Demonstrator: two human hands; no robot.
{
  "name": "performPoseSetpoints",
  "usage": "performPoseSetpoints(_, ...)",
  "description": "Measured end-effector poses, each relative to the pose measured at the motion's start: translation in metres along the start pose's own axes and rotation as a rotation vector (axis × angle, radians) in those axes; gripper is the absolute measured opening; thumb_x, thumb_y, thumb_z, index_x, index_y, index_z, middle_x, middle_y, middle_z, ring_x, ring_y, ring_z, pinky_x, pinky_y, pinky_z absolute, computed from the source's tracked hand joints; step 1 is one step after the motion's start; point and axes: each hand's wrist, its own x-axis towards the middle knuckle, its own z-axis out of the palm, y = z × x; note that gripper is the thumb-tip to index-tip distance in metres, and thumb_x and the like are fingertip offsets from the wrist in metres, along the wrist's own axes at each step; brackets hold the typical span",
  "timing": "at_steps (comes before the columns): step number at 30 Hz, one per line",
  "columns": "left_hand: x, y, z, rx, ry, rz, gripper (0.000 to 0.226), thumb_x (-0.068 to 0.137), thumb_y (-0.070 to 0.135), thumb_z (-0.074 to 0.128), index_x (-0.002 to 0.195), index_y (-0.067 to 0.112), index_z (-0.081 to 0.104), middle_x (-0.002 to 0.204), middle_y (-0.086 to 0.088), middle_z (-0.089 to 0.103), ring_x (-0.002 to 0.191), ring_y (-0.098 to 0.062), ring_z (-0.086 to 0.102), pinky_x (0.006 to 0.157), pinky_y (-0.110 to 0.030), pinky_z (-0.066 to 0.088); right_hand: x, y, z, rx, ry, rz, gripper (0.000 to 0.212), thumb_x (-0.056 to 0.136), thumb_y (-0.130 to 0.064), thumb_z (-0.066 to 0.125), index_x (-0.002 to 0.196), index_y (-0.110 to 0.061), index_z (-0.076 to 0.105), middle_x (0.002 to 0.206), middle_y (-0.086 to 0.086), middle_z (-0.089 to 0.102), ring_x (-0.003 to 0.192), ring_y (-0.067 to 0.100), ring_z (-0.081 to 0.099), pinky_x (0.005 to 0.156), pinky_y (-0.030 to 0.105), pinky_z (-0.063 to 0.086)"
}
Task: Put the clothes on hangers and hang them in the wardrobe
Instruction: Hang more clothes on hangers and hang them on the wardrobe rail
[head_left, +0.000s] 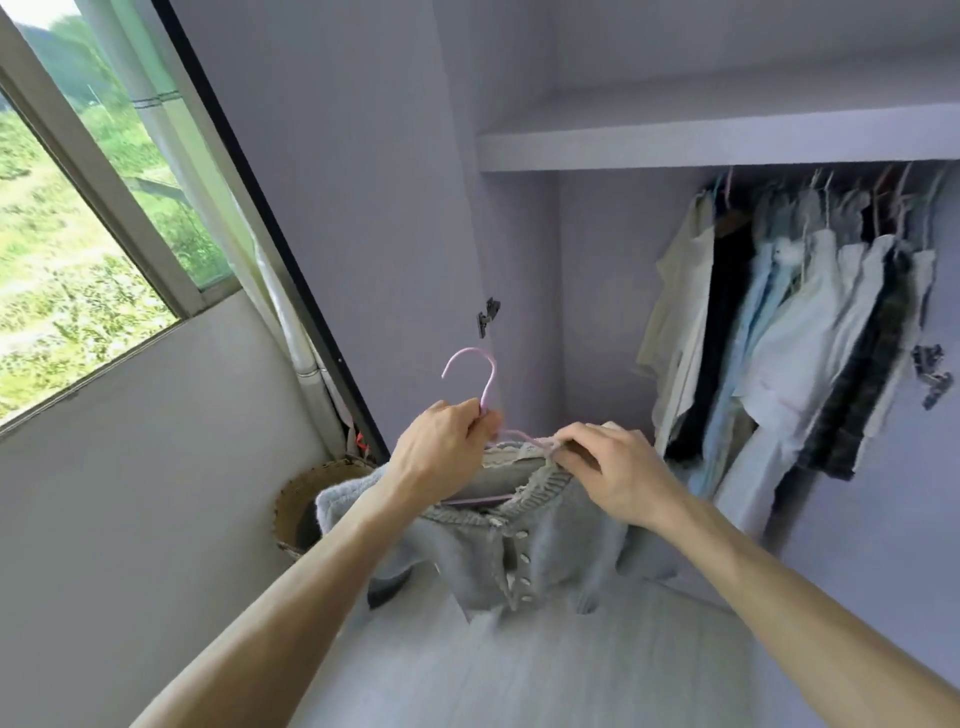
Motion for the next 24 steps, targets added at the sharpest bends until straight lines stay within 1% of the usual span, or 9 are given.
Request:
performPoseSetpoints(2,0.007,0.002,0.005,-0.037,-0.004,0.007,0.039,0.103,0.04,0.044,0.087,0.012,0.065,0.093,-0.001,0.071,0.081,-0.022,0.062,0.075,-0.04,0.052,0.001,0.008,-0.006,-0.022,-0.026,0.031,0.027,0.097,-0.053,0.049,0.114,-0.036,0.061,0.101,-0.022,0.065,0.098,0.012,0.051,0.085,0.037,0.045)
performPoseSetpoints(4,0.015,0.003,0.008,-0.087,0.0,0.008,0.037,0.103,0.038,0.046,0.084,0.012,0.064,0.09,0.001,0.07,0.073,-0.017,0.06,0.071,-0.038,0.052,0.002,0.015,-0.013,-0.11,-0.051,0.032,0.029,0.097,-0.052,0.049,0.12,-0.037,0.061,0.105,-0.021,0.066,0.099,0.011,0.047,0.085,0.034,0.045)
performPoseSetpoints(6,0.023,0.005,0.01,-0.135,-0.017,0.028,0.037,0.103,0.039,0.048,0.086,0.011,0.065,0.08,0.004,0.067,0.062,-0.01,0.053,0.065,-0.036,0.049,0.001,0.018,-0.022,-0.11,-0.126,0.057,0.026,0.101,-0.044,0.047,0.12,-0.036,0.062,0.101,-0.019,0.063,0.095,0.01,0.049,0.082,0.03,0.044)
performPoseSetpoints(8,0.029,0.011,0.013,-0.164,-0.055,0.059,0.037,0.103,0.04,0.049,0.087,0.011,0.067,0.069,0.01,0.06,0.054,-0.006,0.047,0.058,-0.03,0.044,-0.002,0.021,-0.025,-0.072,-0.206,0.075,0.022,0.102,-0.039,0.046,0.111,-0.029,0.062,0.092,-0.016,0.059,0.091,0.011,0.056,0.08,0.032,0.046)
performPoseSetpoints(11,0.045,0.023,0.022,-0.204,-0.121,0.093,0.034,0.102,0.041,0.049,0.089,0.015,0.065,0.071,0.007,0.064,0.056,-0.01,0.051,0.057,-0.026,0.044,-0.006,0.026,-0.027,-0.031,-0.252,0.14,0.016,0.102,-0.037,0.045,0.095,-0.026,0.054,0.081,-0.01,0.058,0.078,0.014,0.058,0.072,0.037,0.047)
performPoseSetpoints(14,0.066,0.032,0.032,-0.247,-0.174,0.122,0.03,0.102,0.042,0.05,0.091,0.019,0.064,0.078,0.007,0.069,0.064,-0.012,0.059,0.056,-0.018,0.043,-0.011,0.032,-0.033,-0.006,-0.25,0.235,0.013,0.103,-0.036,0.046,0.093,-0.028,0.05,0.067,-0.009,0.052,0.063,0.006,0.05,0.062,0.031,0.04)
performPoseSetpoints(18,0.098,0.051,0.051,-0.26,-0.252,0.165,0.031,0.103,0.043,0.047,0.094,0.018,0.062,0.082,0.003,0.07,0.075,-0.02,0.064,0.066,-0.027,0.05,-0.013,0.048,-0.051,0.051,-0.323,0.337,0.015,0.099,-0.041,0.051,0.092,-0.028,0.054,0.08,-0.002,0.063,0.073,0.017,0.058,0.069,0.035,0.045)
performPoseSetpoints(21,0.127,0.066,0.064,-0.25,-0.276,0.193,0.032,0.103,0.044,0.045,0.093,0.018,0.062,0.081,0.004,0.069,0.069,-0.019,0.06,0.066,-0.031,0.05,-0.003,0.078,-0.073,-0.035,-0.536,0.413,0.031,0.096,-0.048,0.048,0.08,-0.022,0.05,0.073,-0.004,0.053,0.064,0.014,0.048,0.062,0.032,0.039)
performPoseSetpoints(24,0.159,0.073,0.072,-0.256,-0.259,0.198,0.033,0.103,0.043,0.044,0.093,0.017,0.061,0.081,0.003,0.068,0.067,-0.017,0.057,0.066,-0.032,0.049,0.013,0.107,-0.089,0.021,-0.616,0.41,0.032,0.096,-0.051,0.047,0.088,-0.02,0.052,0.079,0.003,0.057,0.068,0.013,0.047,0.065,0.034,0.04)
